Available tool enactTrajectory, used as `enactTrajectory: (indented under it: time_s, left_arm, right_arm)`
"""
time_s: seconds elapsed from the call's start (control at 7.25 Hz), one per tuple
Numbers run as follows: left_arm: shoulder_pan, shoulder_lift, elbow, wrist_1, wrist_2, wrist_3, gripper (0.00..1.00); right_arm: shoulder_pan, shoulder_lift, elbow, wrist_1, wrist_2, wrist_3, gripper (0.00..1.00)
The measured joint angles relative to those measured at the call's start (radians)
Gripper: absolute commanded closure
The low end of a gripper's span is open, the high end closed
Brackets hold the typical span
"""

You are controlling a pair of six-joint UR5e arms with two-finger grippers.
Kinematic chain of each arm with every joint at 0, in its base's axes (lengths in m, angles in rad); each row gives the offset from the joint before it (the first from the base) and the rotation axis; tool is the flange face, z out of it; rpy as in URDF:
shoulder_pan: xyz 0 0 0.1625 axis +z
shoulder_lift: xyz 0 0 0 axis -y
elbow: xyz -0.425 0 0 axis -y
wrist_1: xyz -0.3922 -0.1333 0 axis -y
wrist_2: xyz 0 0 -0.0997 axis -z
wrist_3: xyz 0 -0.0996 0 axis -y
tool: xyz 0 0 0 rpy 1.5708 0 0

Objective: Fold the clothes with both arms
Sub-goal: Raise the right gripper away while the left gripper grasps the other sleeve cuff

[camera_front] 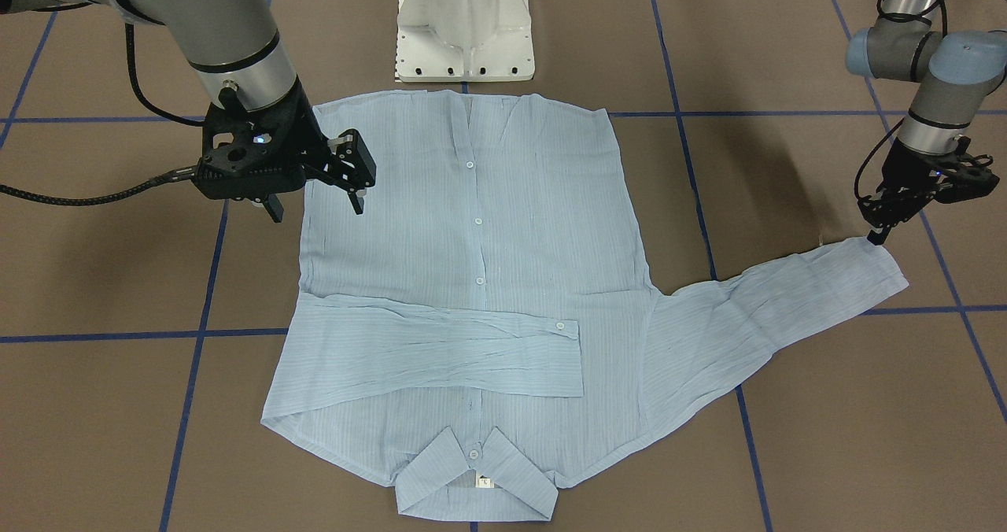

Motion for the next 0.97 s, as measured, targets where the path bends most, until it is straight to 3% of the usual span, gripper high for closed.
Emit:
enactTrajectory:
  time_s: [0.41,0.69,0.97]
  left_arm:
    - [-0.003,-0.057,-0.199,0.242,-0.029,-0.001,1.00]
    - [-0.003,-0.233,-0.275,0.505,-0.029,-0.008,1.00]
    - [0.004,-0.476,-0.269,0.752,-0.028,-0.030,1.00]
  right_arm:
    - [0.007,-0.103,0.057,-0.007,0.003,-0.035,0.00]
    - [0.028,-0.229,0.101,-0.005,0.005,-0.148,0.00]
    - [0.065,-0.329,0.110,-0.002,0.008,-0.268,0.00]
